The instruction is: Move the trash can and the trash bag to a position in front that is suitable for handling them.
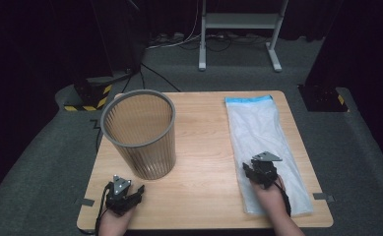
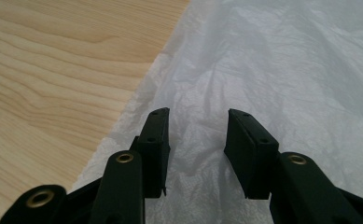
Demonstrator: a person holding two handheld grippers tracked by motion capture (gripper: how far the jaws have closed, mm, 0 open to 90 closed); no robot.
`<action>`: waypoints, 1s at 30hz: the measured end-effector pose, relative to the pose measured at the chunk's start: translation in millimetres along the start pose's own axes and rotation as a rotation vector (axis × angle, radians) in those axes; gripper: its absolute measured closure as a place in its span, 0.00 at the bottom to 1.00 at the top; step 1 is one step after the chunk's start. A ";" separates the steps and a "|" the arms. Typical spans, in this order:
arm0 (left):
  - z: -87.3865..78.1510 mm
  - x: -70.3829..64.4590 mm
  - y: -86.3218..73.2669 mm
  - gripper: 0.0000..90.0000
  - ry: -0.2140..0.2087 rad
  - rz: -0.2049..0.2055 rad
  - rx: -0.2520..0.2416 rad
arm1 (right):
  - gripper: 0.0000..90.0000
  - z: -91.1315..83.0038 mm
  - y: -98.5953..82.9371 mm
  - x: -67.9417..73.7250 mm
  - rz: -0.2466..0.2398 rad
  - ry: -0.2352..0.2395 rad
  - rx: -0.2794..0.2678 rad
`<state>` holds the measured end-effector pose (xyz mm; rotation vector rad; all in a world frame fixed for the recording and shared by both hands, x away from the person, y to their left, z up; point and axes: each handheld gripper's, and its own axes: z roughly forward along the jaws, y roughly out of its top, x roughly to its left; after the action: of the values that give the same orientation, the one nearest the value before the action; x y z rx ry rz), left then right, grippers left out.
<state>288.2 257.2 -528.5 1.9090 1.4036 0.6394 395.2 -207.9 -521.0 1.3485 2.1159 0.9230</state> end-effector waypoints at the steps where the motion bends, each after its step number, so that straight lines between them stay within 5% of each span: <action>1: 0.0 0.1 0.0 0.47 0.000 -0.001 -0.001 | 0.66 -2.4 -2.4 -5.0 0.002 -0.010 -0.003; 5: -0.3 0.5 0.0 0.47 -0.005 -0.007 -0.002 | 0.66 -11.3 -11.1 -26.8 0.033 -0.025 -0.003; 12: -6.9 7.9 -0.3 0.47 -0.032 -0.027 -0.013 | 0.63 -20.2 -6.5 -27.1 0.012 -0.015 -0.038; 16: -14.9 22.4 8.0 0.53 0.018 -0.093 -0.032 | 0.61 -33.7 16.5 -11.2 -0.003 -0.006 -0.079; 18: -15.8 35.7 19.3 0.67 0.080 -0.114 -0.047 | 0.65 -36.5 32.0 6.8 -0.017 0.032 -0.109; 20: -13.9 40.6 23.2 0.76 0.093 -0.122 -0.051 | 0.69 -35.7 37.1 15.2 -0.023 0.045 -0.117; 25: 6.5 74.9 52.5 0.94 0.159 -0.192 -0.114 | 0.89 -14.3 67.3 73.1 -0.100 0.118 -0.145; 27: 13.7 82.8 62.1 0.99 0.191 -0.177 -0.115 | 0.91 -6.5 75.5 86.5 -0.105 0.134 -0.152; 30: 17.7 89.8 70.6 1.00 0.186 -0.181 -0.141 | 0.93 2.6 85.0 98.3 -0.107 0.148 -0.147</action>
<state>372.0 325.1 -486.8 1.6253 1.5817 0.8212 407.6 -92.7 -462.2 1.1143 2.1572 1.1401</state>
